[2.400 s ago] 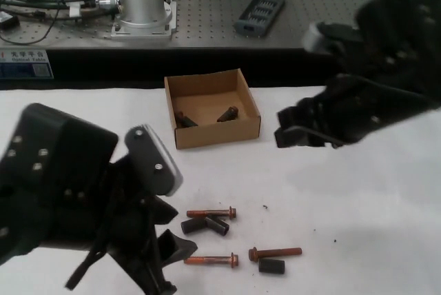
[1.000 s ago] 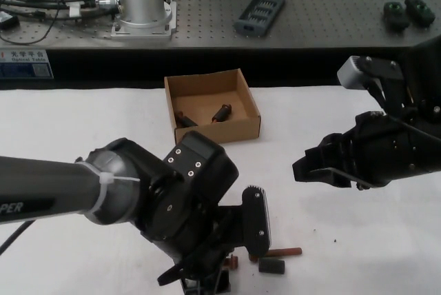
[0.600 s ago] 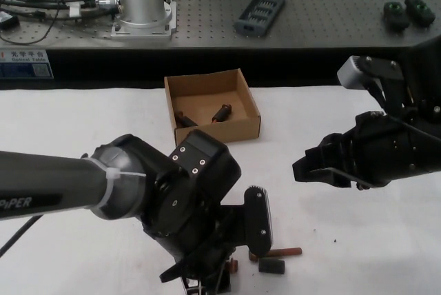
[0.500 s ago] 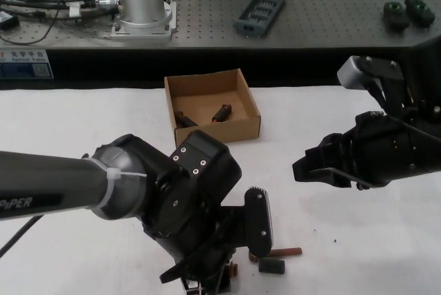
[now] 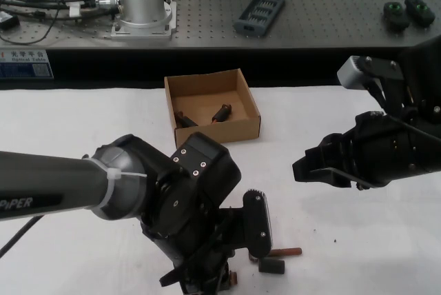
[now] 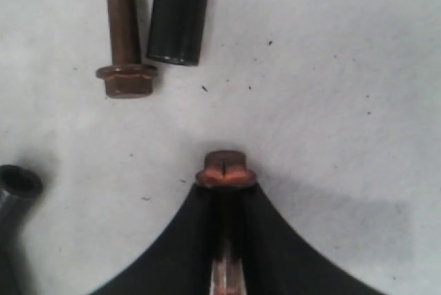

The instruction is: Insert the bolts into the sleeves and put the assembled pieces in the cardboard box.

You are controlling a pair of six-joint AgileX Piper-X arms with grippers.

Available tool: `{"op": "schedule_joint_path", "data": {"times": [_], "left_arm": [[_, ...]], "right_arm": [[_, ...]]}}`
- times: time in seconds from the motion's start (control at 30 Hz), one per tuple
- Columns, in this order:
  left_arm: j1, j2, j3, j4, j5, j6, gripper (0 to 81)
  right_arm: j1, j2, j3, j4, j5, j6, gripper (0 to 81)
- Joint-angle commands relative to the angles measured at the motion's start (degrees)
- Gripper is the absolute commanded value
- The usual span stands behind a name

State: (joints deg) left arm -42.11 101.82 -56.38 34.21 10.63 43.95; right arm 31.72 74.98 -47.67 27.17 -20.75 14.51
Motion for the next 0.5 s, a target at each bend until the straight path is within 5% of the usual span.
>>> {"op": "schedule_joint_path", "data": {"times": [0.0, 0.23, 0.47], "left_arm": [[0.4, 0.9, -0.2, 0.0, -1.6, -1.3, 0.6], [3.6, 0.2, -1.9, -3.2, -4.7, -21.3, 0.6], [11.3, -4.4, -2.5, -12.1, 3.9, -49.4, 0.6]], "right_arm": [[-0.2, -0.8, 0.0, -1.0, -0.8, 0.1, 26.7], [-0.2, -0.8, 0.6, -1.3, -0.7, -0.4, 26.7], [-0.2, -0.8, 2.9, -2.3, -0.5, -0.4, 26.7]]}}
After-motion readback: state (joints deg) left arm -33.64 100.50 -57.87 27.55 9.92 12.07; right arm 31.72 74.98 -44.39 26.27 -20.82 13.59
